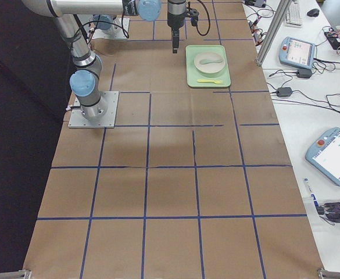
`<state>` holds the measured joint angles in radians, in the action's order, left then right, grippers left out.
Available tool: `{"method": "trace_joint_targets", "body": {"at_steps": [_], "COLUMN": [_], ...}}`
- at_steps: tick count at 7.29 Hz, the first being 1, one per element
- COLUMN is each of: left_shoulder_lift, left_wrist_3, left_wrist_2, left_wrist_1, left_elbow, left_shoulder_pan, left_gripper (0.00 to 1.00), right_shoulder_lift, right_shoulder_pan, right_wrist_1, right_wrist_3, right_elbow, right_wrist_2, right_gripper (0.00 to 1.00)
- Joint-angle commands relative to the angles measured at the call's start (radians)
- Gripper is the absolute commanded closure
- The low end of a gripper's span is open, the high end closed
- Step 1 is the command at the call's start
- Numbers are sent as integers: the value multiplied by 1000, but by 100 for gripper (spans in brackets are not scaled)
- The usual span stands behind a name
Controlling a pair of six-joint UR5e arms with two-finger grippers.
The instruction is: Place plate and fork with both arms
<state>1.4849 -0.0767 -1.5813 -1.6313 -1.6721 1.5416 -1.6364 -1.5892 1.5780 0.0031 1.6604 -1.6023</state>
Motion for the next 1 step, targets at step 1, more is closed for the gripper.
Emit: {"method": "trace_joint_targets", "body": {"at_steps": [1], "left_shoulder_lift": [0], "left_wrist_3": [0], "left_wrist_2": [0], "left_wrist_1": [-1], "left_elbow": [0], "left_shoulder_pan": [0], "left_gripper": [0], "right_shoulder_lift": [6], "right_shoulder_pan": [0], "right_wrist_1": [-3], "right_wrist_3": [0], "right_elbow": [-2], "right_wrist_2": [-1], "right_gripper": [0]}}
